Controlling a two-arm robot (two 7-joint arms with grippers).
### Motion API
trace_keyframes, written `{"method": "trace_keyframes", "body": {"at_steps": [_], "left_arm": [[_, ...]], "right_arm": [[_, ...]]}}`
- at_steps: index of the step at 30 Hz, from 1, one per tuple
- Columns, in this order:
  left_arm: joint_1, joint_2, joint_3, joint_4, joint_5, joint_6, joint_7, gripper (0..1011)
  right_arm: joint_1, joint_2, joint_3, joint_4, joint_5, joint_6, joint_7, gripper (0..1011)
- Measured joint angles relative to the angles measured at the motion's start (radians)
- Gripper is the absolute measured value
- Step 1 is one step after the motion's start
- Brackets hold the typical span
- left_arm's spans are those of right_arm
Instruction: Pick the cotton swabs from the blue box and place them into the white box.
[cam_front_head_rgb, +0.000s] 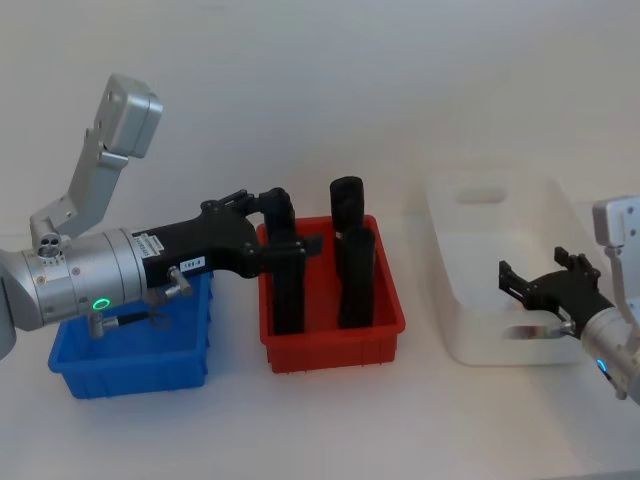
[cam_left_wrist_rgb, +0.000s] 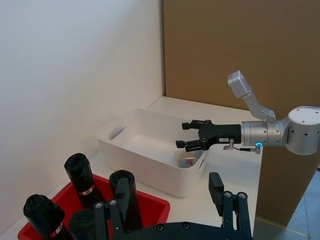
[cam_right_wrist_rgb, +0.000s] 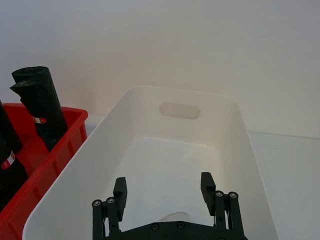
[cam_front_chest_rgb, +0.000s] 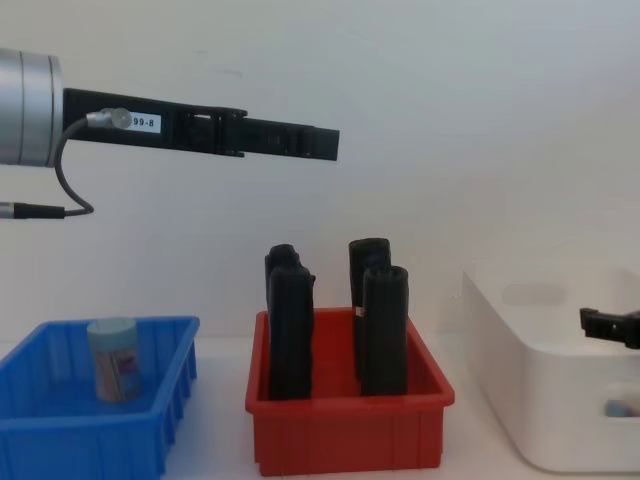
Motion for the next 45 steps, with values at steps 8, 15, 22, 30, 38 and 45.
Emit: {"method": "trace_keyframes", "body": {"at_steps": [8, 15, 22, 30, 38, 45], "left_arm": [[0.000, 0.000, 0.000, 0.000, 0.000, 0.000, 0.000, 1004], [0.000, 0.000, 0.000, 0.000, 0.000, 0.000, 0.000, 1004], [0.000, 0.000, 0.000, 0.000, 0.000, 0.000, 0.000, 1004], [0.000, 0.000, 0.000, 0.000, 0.000, 0.000, 0.000, 1004], [0.014, -0.004, 0.009, -0.002, 0.012, -0.020, 0.039, 1004], [0.042, -0.013, 0.028, -0.009, 0.038, -0.062, 0.122, 1004]], "right_arm": [[0.006, -0.001, 0.006, 0.021, 0.005, -0.030, 0.000, 1000], [-0.003, 0.002, 0.012, 0.007, 0.017, -0.077, -0.007, 1001], [-0.025, 0.009, 0.021, -0.035, 0.031, -0.134, -0.019, 1001], [-0.047, 0.016, 0.029, -0.081, 0.043, -0.174, -0.031, 1001], [-0.071, 0.020, 0.025, -0.114, 0.045, -0.168, -0.031, 1001], [-0.126, 0.030, 0.015, -0.189, 0.050, -0.154, -0.032, 1001]]}}
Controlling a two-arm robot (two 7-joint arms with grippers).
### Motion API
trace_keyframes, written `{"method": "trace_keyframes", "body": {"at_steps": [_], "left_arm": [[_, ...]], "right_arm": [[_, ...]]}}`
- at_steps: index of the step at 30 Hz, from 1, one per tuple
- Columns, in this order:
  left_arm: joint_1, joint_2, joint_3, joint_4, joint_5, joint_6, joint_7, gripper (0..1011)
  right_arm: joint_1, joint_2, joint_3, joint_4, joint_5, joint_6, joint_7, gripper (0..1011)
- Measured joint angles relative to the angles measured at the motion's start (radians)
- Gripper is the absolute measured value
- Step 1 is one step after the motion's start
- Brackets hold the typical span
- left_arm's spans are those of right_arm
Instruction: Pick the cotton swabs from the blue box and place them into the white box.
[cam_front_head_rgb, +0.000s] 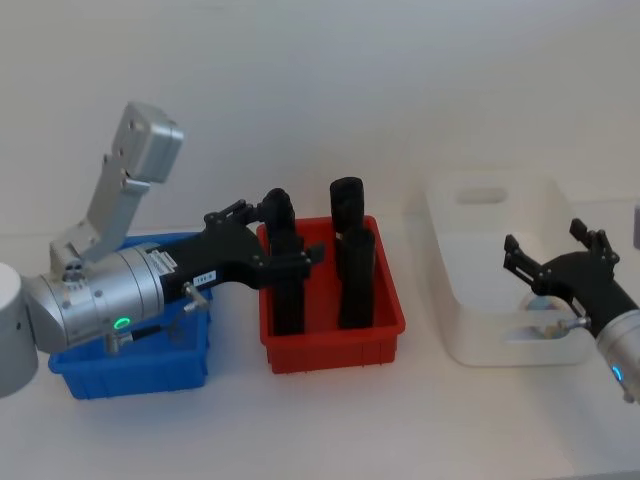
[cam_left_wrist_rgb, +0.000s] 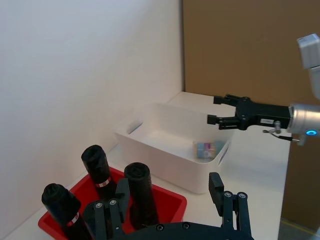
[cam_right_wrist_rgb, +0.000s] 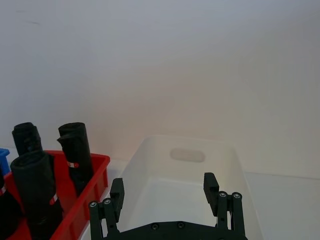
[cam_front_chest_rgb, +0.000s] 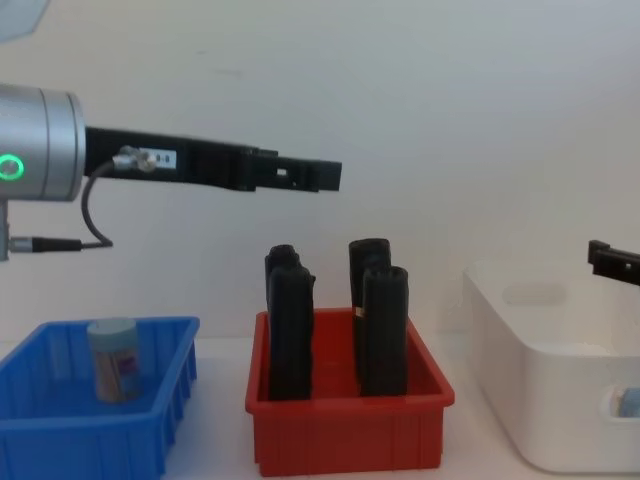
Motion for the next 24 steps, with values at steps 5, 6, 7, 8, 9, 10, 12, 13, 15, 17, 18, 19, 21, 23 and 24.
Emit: {"method": "trace_keyframes", "body": {"at_steps": [5, 6, 7, 8, 9, 10, 12, 13, 15, 17, 18, 19, 21, 23, 24], "left_arm": [[0.021, -0.006, 0.014, -0.005, 0.021, -0.031, 0.060, 1004], [0.024, -0.007, 0.017, -0.006, 0.024, -0.036, 0.070, 1004], [0.031, -0.009, 0.022, -0.007, 0.030, -0.046, 0.091, 1004], [0.035, -0.010, 0.024, -0.008, 0.034, -0.051, 0.101, 1004], [0.038, -0.011, 0.026, -0.009, 0.037, -0.057, 0.110, 1004], [0.042, -0.012, 0.029, -0.010, 0.040, -0.062, 0.121, 1004], [0.055, -0.016, 0.037, -0.013, 0.053, -0.081, 0.160, 1004], [0.059, -0.017, 0.040, -0.014, 0.056, -0.086, 0.170, 1004], [0.066, -0.019, 0.045, -0.015, 0.062, -0.097, 0.190, 1004], [0.076, -0.022, 0.052, -0.018, 0.073, -0.113, 0.220, 1004], [0.080, -0.023, 0.054, -0.019, 0.076, -0.118, 0.231, 1004], [0.086, -0.025, 0.059, -0.020, 0.082, -0.127, 0.249, 1004], [0.097, -0.029, 0.066, -0.023, 0.092, -0.143, 0.281, 1004], [0.104, -0.031, 0.070, -0.024, 0.099, -0.153, 0.300, 1004], [0.107, -0.032, 0.073, -0.025, 0.102, -0.158, 0.311, 1004]], "right_arm": [[-0.052, 0.009, -0.009, -0.071, 0.005, 0.014, -0.001, 1001], [-0.058, 0.010, -0.010, -0.079, 0.005, 0.016, -0.001, 1001], [-0.072, 0.013, -0.013, -0.098, 0.006, 0.020, -0.002, 1001], [-0.080, 0.014, -0.014, -0.109, 0.007, 0.022, -0.002, 1001], [-0.087, 0.015, -0.016, -0.119, 0.008, 0.024, -0.002, 1001], [-0.101, 0.018, -0.018, -0.138, 0.009, 0.027, -0.003, 1001], [-0.116, 0.020, -0.021, -0.158, 0.010, 0.031, -0.003, 1001], [-0.123, 0.022, -0.022, -0.168, 0.011, 0.033, -0.003, 1001], [-0.146, 0.025, -0.026, -0.198, 0.013, 0.038, -0.004, 1001], [-0.166, 0.029, -0.030, -0.226, 0.015, 0.044, -0.005, 1001], [-0.173, 0.030, -0.031, -0.235, 0.015, 0.046, -0.005, 1001], [-0.186, 0.033, -0.034, -0.254, 0.017, 0.049, -0.005, 1001], [-0.199, 0.035, -0.036, -0.272, 0.018, 0.053, -0.005, 1001], [-0.210, 0.037, -0.038, -0.287, 0.019, 0.056, -0.006, 1001], [-0.219, 0.039, -0.040, -0.299, 0.020, 0.058, -0.006, 1001]]}}
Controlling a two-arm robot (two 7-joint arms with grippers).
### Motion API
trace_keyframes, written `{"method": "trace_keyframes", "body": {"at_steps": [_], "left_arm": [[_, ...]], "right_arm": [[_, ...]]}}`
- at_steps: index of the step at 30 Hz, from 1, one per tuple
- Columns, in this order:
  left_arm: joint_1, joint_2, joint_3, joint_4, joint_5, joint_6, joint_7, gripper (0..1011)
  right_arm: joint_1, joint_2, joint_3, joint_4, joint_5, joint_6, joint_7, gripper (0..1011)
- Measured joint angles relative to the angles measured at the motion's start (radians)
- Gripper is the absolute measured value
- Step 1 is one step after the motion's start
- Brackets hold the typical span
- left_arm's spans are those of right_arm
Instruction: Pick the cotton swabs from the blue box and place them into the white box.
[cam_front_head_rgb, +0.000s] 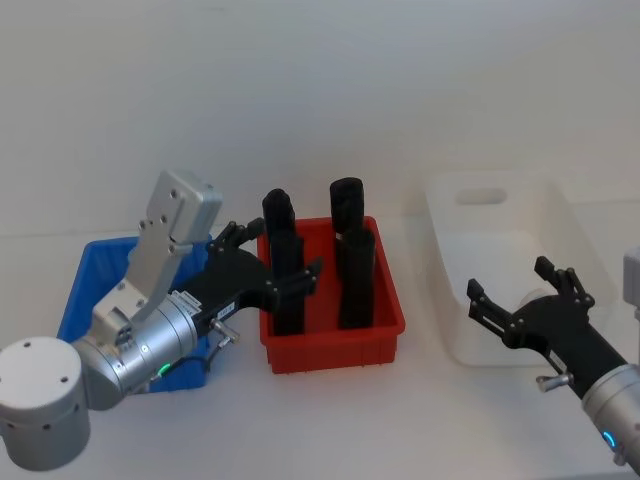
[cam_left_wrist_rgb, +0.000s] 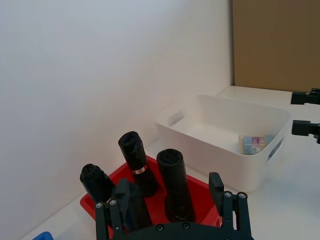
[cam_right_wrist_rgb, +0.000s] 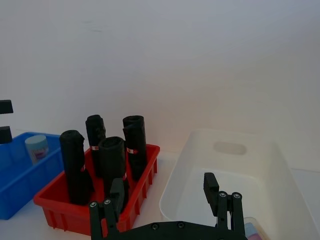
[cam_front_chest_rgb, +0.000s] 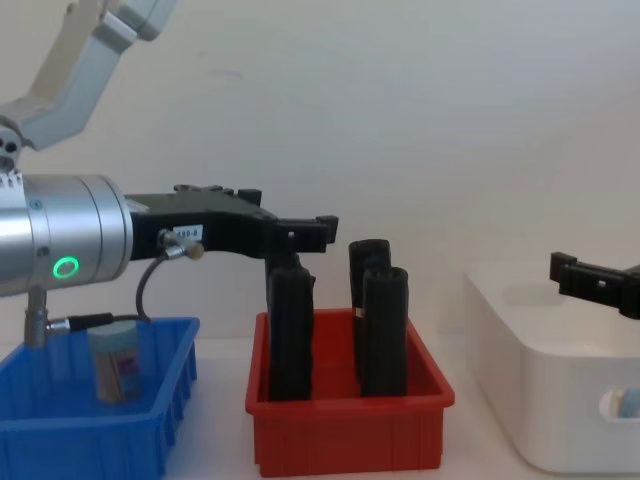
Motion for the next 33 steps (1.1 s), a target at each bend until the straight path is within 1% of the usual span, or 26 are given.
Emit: {"method": "trace_keyframes", "body": {"at_steps": [6, 7, 8, 11, 14, 21, 27, 33], "left_arm": [[0.027, -0.008, 0.019, -0.007, 0.026, -0.041, 0.080, 1004], [0.034, -0.010, 0.023, -0.008, 0.032, -0.050, 0.097, 1004], [0.034, -0.010, 0.023, -0.008, 0.032, -0.050, 0.097, 1004], [0.051, -0.015, 0.035, -0.012, 0.048, -0.076, 0.148, 1004], [0.062, -0.018, 0.041, -0.015, 0.058, -0.091, 0.179, 1004], [0.095, -0.029, 0.064, -0.023, 0.089, -0.142, 0.276, 1004], [0.116, -0.035, 0.078, -0.028, 0.110, -0.172, 0.337, 1004], [0.123, -0.037, 0.082, -0.030, 0.116, -0.182, 0.357, 1004]], "right_arm": [[-0.018, 0.003, -0.003, -0.024, 0.002, 0.005, 0.000, 1001], [-0.019, 0.003, -0.003, -0.025, 0.002, 0.005, 0.000, 1001], [-0.019, 0.003, -0.003, -0.025, 0.002, 0.005, -0.001, 1001], [-0.020, 0.003, -0.003, -0.026, 0.002, 0.005, 0.000, 1001], [-0.020, 0.003, -0.003, -0.027, 0.002, 0.005, 0.000, 1001], [-0.020, 0.003, -0.003, -0.027, 0.002, 0.005, 0.000, 1001], [-0.020, 0.003, -0.003, -0.027, 0.001, 0.004, 0.000, 1001], [-0.020, 0.003, -0.003, -0.027, 0.001, 0.004, 0.000, 1001]]}}
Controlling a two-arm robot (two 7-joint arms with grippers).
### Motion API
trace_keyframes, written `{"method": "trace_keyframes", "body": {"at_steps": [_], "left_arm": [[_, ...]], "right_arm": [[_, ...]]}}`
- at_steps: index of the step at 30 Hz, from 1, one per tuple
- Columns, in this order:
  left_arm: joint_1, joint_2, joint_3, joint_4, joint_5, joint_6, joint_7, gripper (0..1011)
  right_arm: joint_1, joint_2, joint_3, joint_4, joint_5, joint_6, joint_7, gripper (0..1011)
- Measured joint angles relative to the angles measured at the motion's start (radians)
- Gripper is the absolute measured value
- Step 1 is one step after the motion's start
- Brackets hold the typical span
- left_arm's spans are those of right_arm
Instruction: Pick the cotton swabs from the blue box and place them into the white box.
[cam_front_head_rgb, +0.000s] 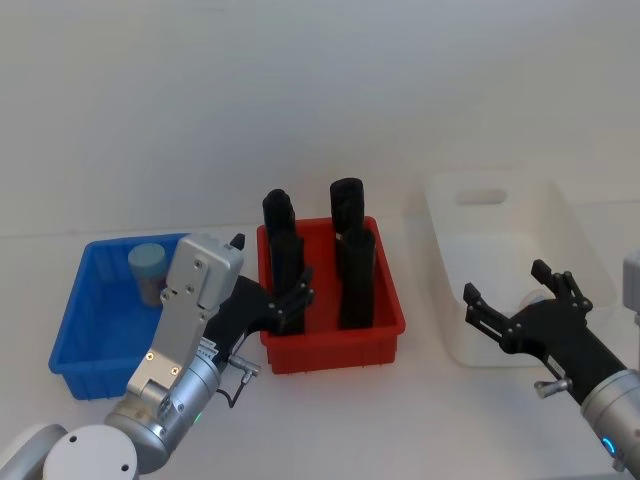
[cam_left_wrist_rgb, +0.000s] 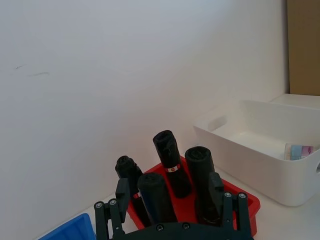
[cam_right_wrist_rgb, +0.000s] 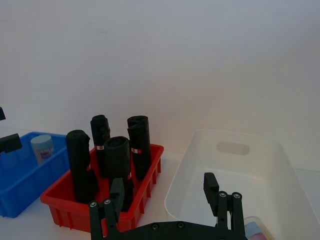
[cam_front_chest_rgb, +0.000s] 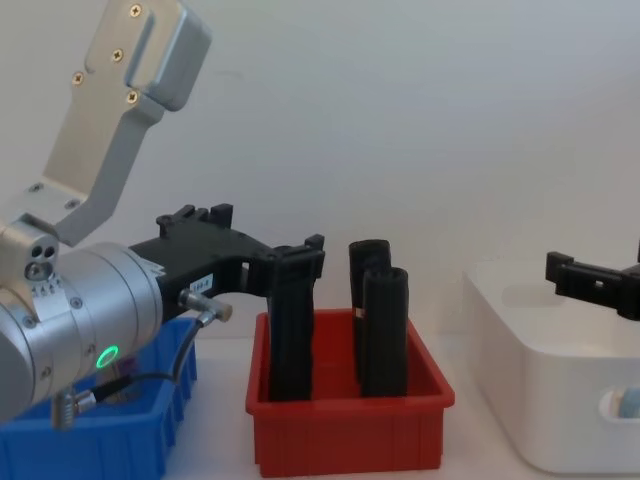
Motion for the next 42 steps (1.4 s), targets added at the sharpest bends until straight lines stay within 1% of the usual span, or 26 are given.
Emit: {"method": "trace_keyframes", "body": {"at_steps": [17, 24, 33, 40, 42], "left_arm": [[0.000, 0.000, 0.000, 0.000, 0.000, -0.001, 0.002, 1004], [0.000, 0.000, 0.000, 0.000, 0.000, -0.001, 0.002, 1004], [0.000, 0.000, 0.000, 0.001, 0.000, -0.001, 0.002, 1004], [0.000, 0.000, 0.000, 0.001, 0.000, -0.001, 0.002, 1004], [0.000, 0.000, 0.000, 0.001, 0.000, -0.001, 0.002, 1004]], "right_arm": [[0.000, 0.000, 0.000, 0.000, 0.000, 0.000, 0.000, 1001], [0.009, -0.003, 0.000, 0.011, -0.007, -0.004, 0.014, 1001], [0.056, -0.020, -0.002, 0.075, -0.036, -0.019, 0.061, 1001], [0.121, -0.045, -0.007, 0.161, -0.069, -0.039, 0.116, 1001], [0.149, -0.057, -0.010, 0.194, -0.080, -0.047, 0.135, 1001]]}}
